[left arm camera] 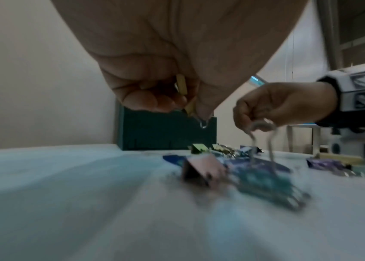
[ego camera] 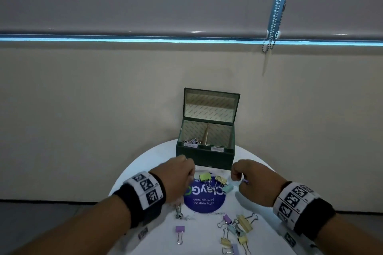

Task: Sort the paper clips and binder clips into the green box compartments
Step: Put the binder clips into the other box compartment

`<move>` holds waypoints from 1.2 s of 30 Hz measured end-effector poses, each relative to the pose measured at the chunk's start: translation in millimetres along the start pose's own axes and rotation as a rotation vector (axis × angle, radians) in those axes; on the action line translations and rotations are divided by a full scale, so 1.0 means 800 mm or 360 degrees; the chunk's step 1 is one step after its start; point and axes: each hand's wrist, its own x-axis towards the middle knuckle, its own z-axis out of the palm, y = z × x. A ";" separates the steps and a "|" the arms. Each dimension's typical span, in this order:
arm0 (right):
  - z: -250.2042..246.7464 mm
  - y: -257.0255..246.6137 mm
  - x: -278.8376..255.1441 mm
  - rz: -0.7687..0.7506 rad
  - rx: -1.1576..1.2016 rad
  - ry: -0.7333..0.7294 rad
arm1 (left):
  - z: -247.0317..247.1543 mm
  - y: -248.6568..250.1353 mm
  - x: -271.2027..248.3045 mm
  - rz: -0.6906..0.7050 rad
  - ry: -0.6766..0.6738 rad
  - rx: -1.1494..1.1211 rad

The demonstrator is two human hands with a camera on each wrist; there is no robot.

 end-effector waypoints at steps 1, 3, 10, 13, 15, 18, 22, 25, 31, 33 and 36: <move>0.002 0.001 -0.003 0.0002 0.0006 -0.0016 | -0.009 -0.001 0.008 0.0001 0.0025 -0.0014; 0.008 0.003 -0.007 0.0020 0.0032 -0.0046 | -0.029 -0.002 0.028 -0.0037 0.0113 -0.0090; 0.015 0.002 -0.009 0.0002 0.0042 -0.0149 | -0.053 -0.018 0.108 -0.0223 0.0284 -0.0127; 0.016 0.001 -0.012 0.0028 0.0079 -0.0205 | -0.048 -0.015 0.123 -0.0236 0.0211 -0.0036; 0.015 -0.002 -0.014 0.0022 0.0098 -0.0209 | -0.043 -0.014 0.128 -0.0221 0.0205 0.0022; 0.013 -0.005 -0.016 -0.0001 0.0106 -0.0219 | -0.035 -0.020 0.131 -0.0203 0.0201 0.0061; 0.011 -0.011 -0.020 -0.0041 0.0081 -0.0252 | -0.030 -0.032 0.129 -0.0116 0.0116 0.0040; 0.012 -0.014 -0.023 -0.0058 0.0088 -0.0261 | -0.033 -0.033 0.110 -0.0019 0.0205 -0.0047; 0.020 -0.019 -0.037 -0.0115 0.0117 -0.0295 | -0.052 -0.009 0.025 0.0169 -0.0216 0.0288; 0.020 -0.020 -0.038 -0.0120 0.0129 -0.0331 | -0.042 -0.008 -0.003 0.0217 -0.0476 0.0314; 0.022 -0.023 -0.038 -0.0162 0.0108 -0.0369 | -0.023 -0.014 -0.026 0.0266 -0.0604 0.0428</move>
